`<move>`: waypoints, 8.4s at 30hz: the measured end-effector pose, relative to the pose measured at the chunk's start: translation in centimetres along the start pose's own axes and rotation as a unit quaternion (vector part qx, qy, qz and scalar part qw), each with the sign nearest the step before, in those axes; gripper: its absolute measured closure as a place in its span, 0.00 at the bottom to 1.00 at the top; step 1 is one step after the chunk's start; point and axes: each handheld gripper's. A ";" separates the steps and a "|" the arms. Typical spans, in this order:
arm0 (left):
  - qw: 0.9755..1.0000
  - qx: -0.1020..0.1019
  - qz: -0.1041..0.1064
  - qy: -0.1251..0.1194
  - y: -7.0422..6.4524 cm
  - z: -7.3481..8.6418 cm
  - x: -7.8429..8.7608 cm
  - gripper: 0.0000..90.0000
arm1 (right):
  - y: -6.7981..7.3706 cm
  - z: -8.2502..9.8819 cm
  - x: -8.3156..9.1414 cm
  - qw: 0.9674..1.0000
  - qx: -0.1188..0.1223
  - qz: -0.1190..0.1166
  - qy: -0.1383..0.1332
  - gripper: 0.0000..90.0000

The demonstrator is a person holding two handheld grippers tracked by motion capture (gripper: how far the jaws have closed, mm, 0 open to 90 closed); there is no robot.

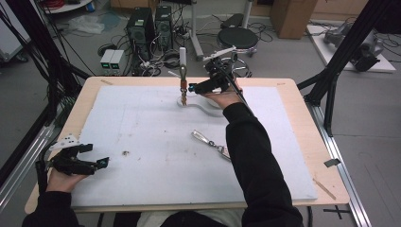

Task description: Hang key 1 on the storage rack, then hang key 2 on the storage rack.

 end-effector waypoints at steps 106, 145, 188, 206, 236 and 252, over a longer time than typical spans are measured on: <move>1.000 0.004 0.002 -0.005 0.4 -0.1 -0.3 0.02 | 3.8 15.0 -3.5 0.984 0.032 -0.041 0.170 0.58; 1.000 0.005 0.002 -0.007 0.4 -0.1 -0.3 0.02 | 2.2 12.5 1.5 0.997 0.004 -0.033 0.074 0.82; 1.000 -0.003 0.004 -0.030 -0.6 -1.2 0.3 0.02 | 5.7 5.6 5.0 0.994 0.014 -0.092 -0.058 0.82; 0.999 -0.012 0.024 -0.041 -1.3 -2.7 -0.5 0.02 | 8.4 2.7 4.5 0.989 0.033 -0.117 -0.081 0.82; 0.983 -0.061 0.130 -0.117 -5.4 -13.0 -3.6 0.03 | 12.7 -1.0 1.5 0.977 0.061 -0.181 -0.091 0.82; 0.965 -0.063 0.220 -0.124 -7.5 -16.8 -6.6 0.28 | 13.0 -1.6 1.1 0.972 0.042 -0.202 -0.109 0.82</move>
Point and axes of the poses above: each handheld gripper's, and its own axes: x roughly backward along the jaws, z roughly out of its underside, y roughly to its left, and after that the axes turned 11 degrees about -y, right-handed
